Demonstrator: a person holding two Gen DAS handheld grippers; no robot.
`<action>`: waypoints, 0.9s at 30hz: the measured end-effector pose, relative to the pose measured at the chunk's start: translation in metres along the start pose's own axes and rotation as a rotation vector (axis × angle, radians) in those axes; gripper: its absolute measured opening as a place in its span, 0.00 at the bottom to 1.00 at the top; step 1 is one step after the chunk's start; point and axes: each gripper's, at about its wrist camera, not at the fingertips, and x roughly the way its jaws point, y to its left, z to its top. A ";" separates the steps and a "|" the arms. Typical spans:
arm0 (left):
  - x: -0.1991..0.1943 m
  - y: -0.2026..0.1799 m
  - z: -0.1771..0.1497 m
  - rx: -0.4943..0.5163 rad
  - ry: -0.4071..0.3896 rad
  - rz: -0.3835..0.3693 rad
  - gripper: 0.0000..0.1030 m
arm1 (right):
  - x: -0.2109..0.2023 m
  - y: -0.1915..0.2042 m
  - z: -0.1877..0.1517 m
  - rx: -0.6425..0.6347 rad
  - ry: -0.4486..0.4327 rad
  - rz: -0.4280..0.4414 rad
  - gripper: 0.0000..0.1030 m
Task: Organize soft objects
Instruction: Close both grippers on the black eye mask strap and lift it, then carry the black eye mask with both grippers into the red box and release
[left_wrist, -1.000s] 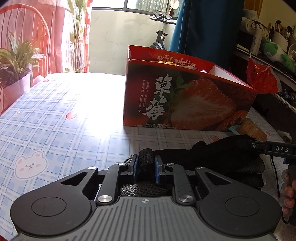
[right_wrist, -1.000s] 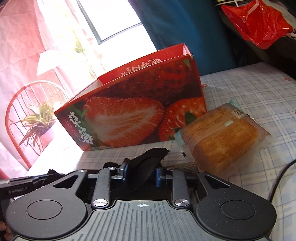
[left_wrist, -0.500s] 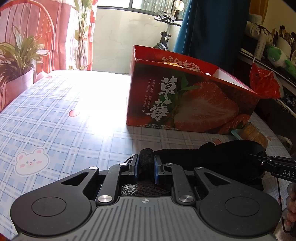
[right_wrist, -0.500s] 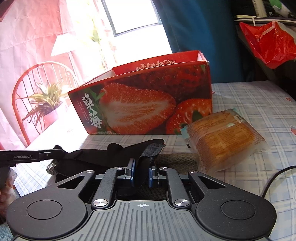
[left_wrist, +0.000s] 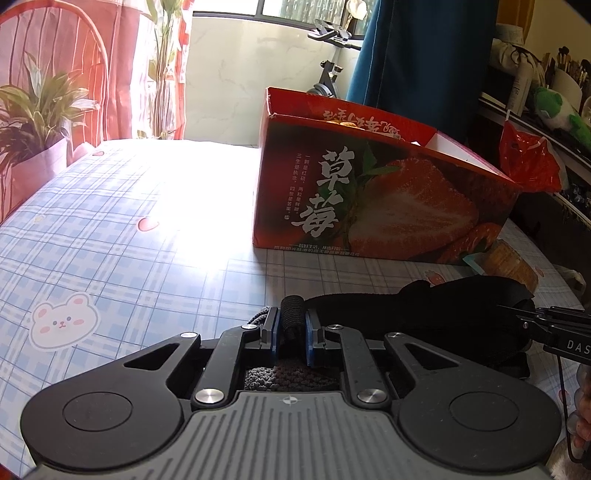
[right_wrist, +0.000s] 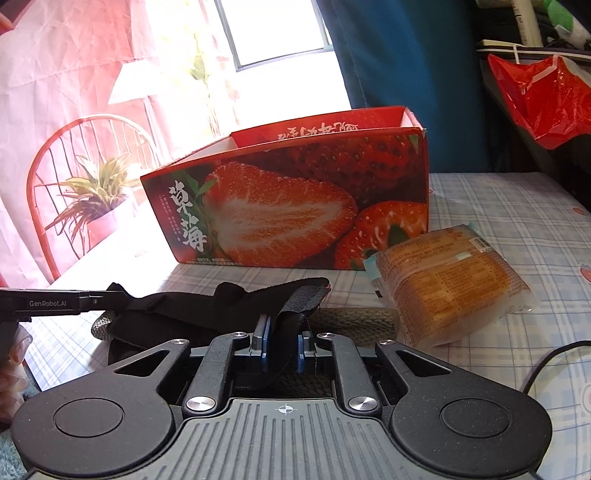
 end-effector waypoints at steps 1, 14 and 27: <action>0.001 0.000 0.000 -0.001 0.001 0.000 0.14 | 0.001 0.000 0.000 -0.001 0.002 0.000 0.12; 0.002 0.003 0.001 -0.020 -0.014 -0.011 0.12 | 0.003 -0.001 0.005 -0.011 0.008 0.001 0.12; -0.032 -0.005 0.041 0.022 -0.185 -0.020 0.06 | -0.030 0.012 0.047 -0.126 -0.150 0.027 0.10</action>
